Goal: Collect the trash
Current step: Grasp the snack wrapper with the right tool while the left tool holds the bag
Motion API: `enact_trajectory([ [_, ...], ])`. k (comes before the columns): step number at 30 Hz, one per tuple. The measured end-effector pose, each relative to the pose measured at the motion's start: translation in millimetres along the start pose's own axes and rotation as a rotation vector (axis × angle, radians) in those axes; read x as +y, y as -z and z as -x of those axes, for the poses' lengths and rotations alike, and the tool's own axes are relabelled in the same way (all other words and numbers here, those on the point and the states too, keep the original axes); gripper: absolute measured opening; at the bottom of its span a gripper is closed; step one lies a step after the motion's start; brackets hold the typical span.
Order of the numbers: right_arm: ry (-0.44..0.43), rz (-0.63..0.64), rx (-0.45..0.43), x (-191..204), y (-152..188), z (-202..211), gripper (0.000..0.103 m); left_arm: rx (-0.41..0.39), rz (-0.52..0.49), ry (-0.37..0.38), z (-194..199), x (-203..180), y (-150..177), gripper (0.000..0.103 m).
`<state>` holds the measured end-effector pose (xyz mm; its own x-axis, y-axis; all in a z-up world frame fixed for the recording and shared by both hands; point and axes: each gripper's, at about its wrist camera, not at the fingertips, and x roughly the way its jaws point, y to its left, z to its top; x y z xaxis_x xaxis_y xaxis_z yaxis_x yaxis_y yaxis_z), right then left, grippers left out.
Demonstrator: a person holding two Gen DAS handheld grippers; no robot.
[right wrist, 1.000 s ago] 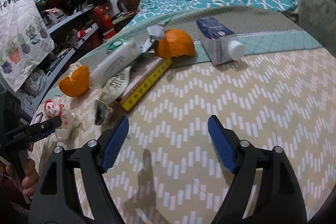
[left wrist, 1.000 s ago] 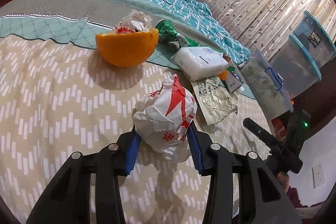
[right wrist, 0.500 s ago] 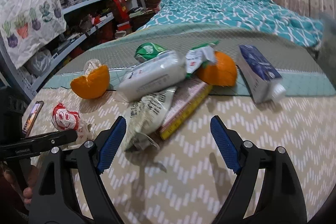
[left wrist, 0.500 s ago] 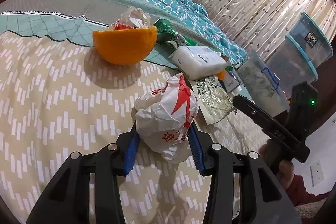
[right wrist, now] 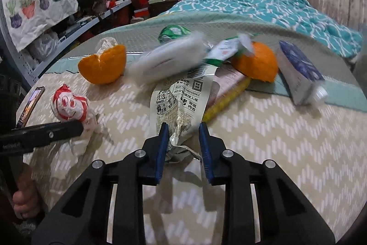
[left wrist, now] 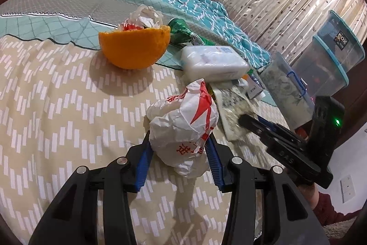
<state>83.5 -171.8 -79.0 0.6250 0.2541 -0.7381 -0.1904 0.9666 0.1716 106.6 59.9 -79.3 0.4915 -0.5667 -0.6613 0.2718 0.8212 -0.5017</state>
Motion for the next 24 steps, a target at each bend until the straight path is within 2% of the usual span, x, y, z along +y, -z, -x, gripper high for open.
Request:
enact_trajectory([
  [4, 0.059, -0.003, -0.039, -17, 12, 28, 0.028, 0.000, -0.012, -0.007, -1, -6, 0, 0.042],
  [7, 0.134, -0.027, -0.071, -40, 23, 51, 0.028, 0.011, -0.018, 0.017, -4, -13, 0, 0.042],
  [12, 0.202, -0.160, -0.083, -86, 43, 79, 0.028, 0.039, -0.071, 0.047, -11, -33, 4, 0.042],
  [19, 0.157, -0.326, -0.021, -124, 67, 76, 0.029, 0.107, -0.132, 0.100, -31, -64, 9, 0.042],
  [22, 0.146, -0.354, -0.013, -128, 71, 74, 0.033, 0.130, -0.161, 0.086, -41, -76, 13, 0.043],
  [23, 0.143, -0.361, -0.004, -129, 71, 73, 0.038, 0.135, -0.168, 0.071, -44, -80, 14, 0.046],
  [24, 0.145, -0.363, 0.003, -128, 72, 72, 0.052, 0.138, -0.173, 0.059, -46, -81, 15, 0.048],
])
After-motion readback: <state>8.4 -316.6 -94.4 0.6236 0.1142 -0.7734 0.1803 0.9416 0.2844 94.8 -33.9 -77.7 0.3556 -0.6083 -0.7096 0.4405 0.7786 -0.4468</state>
